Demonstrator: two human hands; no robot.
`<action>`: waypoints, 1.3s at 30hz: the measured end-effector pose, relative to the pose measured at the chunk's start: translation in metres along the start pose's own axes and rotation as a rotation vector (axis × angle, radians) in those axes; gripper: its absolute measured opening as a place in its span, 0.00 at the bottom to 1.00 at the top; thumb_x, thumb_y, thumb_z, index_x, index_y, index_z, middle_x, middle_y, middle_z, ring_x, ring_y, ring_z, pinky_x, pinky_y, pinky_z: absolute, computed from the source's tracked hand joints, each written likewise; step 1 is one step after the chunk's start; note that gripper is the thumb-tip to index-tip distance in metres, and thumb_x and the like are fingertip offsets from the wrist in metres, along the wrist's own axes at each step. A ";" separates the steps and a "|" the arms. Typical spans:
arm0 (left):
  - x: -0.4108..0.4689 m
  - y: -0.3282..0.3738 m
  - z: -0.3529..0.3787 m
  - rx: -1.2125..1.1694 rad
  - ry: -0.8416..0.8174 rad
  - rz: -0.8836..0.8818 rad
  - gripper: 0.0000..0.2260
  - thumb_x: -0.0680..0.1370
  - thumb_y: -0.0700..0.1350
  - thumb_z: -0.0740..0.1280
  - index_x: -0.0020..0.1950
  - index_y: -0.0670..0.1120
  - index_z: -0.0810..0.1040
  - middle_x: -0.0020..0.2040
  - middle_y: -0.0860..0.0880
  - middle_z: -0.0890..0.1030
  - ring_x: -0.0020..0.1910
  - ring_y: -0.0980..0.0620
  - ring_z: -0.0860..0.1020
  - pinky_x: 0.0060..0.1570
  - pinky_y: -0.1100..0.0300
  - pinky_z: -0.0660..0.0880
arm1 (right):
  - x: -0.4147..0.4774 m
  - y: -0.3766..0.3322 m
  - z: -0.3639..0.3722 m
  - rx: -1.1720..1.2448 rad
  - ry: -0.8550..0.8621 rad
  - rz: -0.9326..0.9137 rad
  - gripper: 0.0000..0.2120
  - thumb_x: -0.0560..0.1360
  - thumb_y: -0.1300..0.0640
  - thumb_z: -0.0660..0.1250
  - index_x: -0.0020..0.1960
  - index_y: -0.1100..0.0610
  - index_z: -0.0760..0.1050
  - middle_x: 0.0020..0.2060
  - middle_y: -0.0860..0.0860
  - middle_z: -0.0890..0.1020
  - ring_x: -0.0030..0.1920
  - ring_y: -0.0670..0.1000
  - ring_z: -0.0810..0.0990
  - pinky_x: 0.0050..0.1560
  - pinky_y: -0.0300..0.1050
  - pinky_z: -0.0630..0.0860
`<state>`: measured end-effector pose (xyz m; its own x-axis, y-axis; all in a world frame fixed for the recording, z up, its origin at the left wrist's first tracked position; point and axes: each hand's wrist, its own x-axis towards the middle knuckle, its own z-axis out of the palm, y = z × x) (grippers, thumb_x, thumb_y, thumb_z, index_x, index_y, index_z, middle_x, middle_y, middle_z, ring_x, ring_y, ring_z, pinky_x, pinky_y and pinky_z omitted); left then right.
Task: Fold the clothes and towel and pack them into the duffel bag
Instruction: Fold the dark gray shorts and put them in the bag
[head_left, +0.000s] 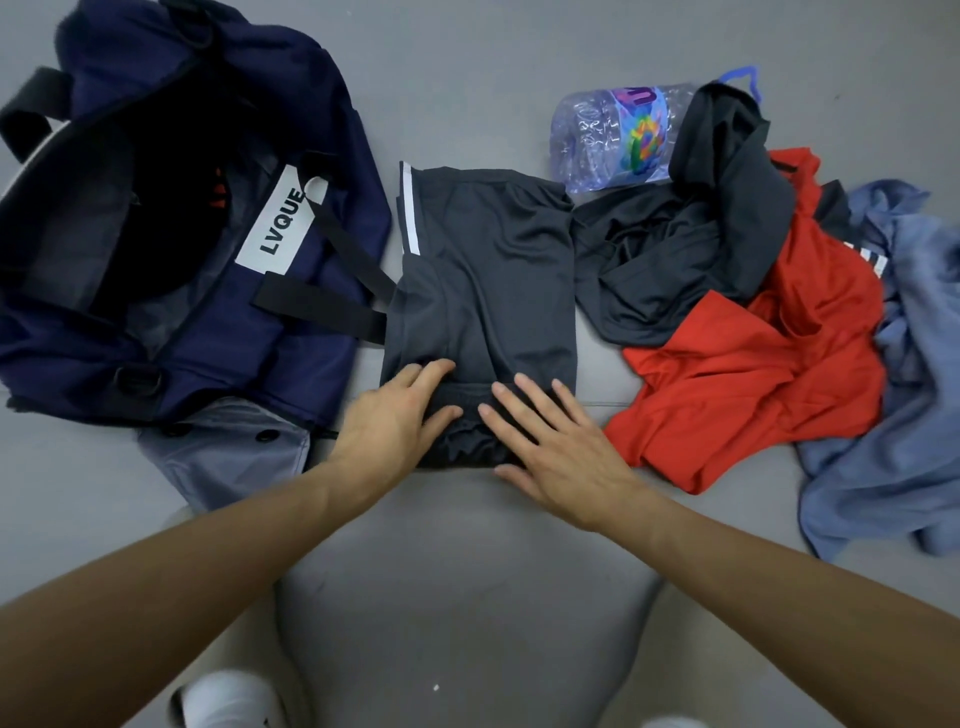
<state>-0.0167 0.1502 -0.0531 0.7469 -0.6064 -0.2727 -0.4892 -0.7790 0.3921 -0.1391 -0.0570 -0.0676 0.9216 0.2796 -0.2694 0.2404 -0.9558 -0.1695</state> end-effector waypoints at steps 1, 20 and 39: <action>-0.001 -0.004 0.001 0.087 0.062 0.095 0.21 0.80 0.54 0.66 0.72 0.51 0.71 0.64 0.48 0.77 0.55 0.44 0.79 0.47 0.49 0.78 | 0.000 0.000 0.004 0.001 -0.048 0.015 0.35 0.81 0.36 0.54 0.82 0.52 0.51 0.81 0.53 0.54 0.81 0.57 0.49 0.77 0.63 0.54; -0.012 -0.017 0.005 -0.096 -0.070 0.299 0.28 0.76 0.46 0.69 0.76 0.51 0.70 0.69 0.50 0.77 0.66 0.50 0.76 0.65 0.57 0.74 | 0.011 0.005 -0.014 0.445 -0.103 0.184 0.33 0.74 0.51 0.60 0.79 0.48 0.60 0.76 0.48 0.68 0.77 0.49 0.63 0.77 0.52 0.60; -0.006 -0.015 -0.002 0.277 0.276 0.543 0.13 0.79 0.46 0.69 0.63 0.47 0.80 0.60 0.47 0.80 0.57 0.43 0.78 0.54 0.48 0.74 | 0.020 0.013 -0.004 0.150 0.034 0.236 0.27 0.80 0.46 0.62 0.77 0.39 0.60 0.78 0.53 0.63 0.44 0.60 0.82 0.38 0.53 0.79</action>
<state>-0.0127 0.1658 -0.0553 0.4321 -0.8894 0.1491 -0.8982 -0.4096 0.1599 -0.1161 -0.0646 -0.0713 0.9570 0.0453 -0.2866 -0.0275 -0.9691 -0.2450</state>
